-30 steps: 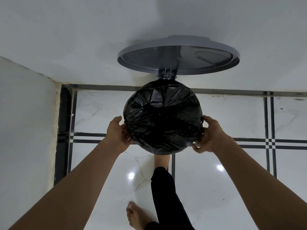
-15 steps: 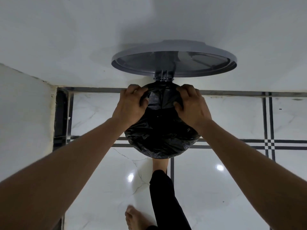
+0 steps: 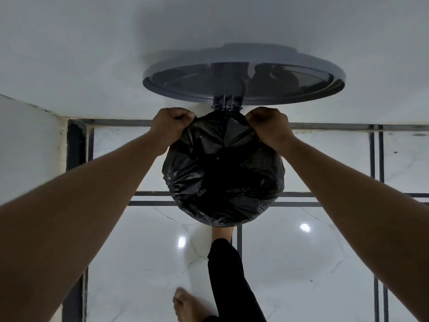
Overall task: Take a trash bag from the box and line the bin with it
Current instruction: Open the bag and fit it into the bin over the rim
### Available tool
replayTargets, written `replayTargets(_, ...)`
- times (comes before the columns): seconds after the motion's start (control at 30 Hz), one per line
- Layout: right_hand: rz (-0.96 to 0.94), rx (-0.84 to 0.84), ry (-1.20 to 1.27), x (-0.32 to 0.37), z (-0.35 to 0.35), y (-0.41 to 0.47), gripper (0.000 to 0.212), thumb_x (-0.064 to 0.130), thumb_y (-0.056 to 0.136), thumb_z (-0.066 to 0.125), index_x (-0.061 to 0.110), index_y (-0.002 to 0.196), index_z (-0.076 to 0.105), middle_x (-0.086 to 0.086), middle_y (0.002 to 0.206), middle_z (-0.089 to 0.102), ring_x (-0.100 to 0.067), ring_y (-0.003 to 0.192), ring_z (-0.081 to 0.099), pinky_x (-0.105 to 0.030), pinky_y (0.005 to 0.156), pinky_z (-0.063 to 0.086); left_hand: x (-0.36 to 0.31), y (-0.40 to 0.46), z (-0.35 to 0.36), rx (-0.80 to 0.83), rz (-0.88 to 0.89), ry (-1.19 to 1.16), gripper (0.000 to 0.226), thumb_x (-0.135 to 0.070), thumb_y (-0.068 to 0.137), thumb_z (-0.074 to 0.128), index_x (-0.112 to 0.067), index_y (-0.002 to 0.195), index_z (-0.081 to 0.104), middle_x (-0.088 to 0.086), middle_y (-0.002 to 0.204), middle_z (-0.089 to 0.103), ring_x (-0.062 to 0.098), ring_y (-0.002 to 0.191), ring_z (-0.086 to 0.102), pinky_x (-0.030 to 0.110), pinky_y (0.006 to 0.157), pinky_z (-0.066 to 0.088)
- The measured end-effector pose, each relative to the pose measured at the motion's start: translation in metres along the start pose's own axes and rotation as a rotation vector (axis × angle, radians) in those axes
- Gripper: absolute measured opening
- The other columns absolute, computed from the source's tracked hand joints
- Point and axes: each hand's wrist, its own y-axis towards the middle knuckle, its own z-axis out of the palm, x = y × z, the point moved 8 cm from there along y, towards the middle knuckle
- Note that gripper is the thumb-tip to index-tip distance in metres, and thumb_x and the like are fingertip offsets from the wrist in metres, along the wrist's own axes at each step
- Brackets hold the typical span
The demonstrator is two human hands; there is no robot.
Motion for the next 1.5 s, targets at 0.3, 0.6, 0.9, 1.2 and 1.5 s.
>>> replayTargets(0.3,0.187,0.136,-0.143,-0.004,0.003,0.007,0.053,0.043,0.102,0.039,0.001,0.11,0.07,-0.02,0.118,0.067,-0.038,0.112,0.059,-0.035,0.092,0.043,0.027,-0.013,-0.004,-0.043,-0.168,-0.054,0.031,-0.052,0.098,0.06,-0.027,0.085,0.075,-0.01,0.085,0.072,0.007,0.081,0.067,0.021,0.073,0.05)
replayTargets(0.6,0.297,0.195,0.2,-0.024,0.004,0.0,0.057,0.061,0.093,0.055,0.016,0.125,0.068,-0.007,0.125,0.067,-0.028,0.117,0.062,-0.044,0.106,0.047,0.07,-0.039,-0.016,0.008,-0.225,-0.407,0.026,-0.036,0.101,0.063,-0.013,0.104,0.075,0.0,0.09,0.075,0.016,0.085,0.069,0.026,0.072,0.055)
replayTargets(0.9,-0.307,-0.245,0.037,0.008,0.02,-0.122,0.025,0.021,0.085,0.057,0.018,0.1,0.077,0.0,0.096,0.072,-0.014,0.086,0.068,-0.024,0.083,0.056,0.092,-0.118,-0.015,-0.498,-0.298,-0.479,0.011,-0.032,0.095,0.065,-0.023,0.091,0.07,-0.012,0.087,0.069,0.007,0.082,0.062,0.028,0.084,0.048)
replayTargets(1.2,0.042,0.588,-0.632,-0.031,0.178,-0.043,0.046,0.025,0.098,0.044,0.005,0.135,0.06,-0.021,0.142,0.058,-0.038,0.133,0.054,-0.044,0.111,0.044,0.12,-0.143,0.023,-0.495,-0.471,-0.687,0.026,-0.042,0.09,0.066,-0.017,0.088,0.067,0.002,0.091,0.07,0.023,0.088,0.068,0.057,0.095,0.057)
replayTargets(1.5,0.075,0.683,-0.783,-0.065,0.222,-0.012,0.054,0.036,0.105,0.041,0.012,0.152,0.043,-0.015,0.16,0.038,-0.035,0.146,0.038,-0.046,0.12,0.031,0.13,-0.141,0.028,-0.456,-0.495,-0.832,0.025,-0.036,0.095,0.068,-0.012,0.092,0.067,0.0,0.083,0.071,0.017,0.08,0.065,0.054,0.096,0.057)
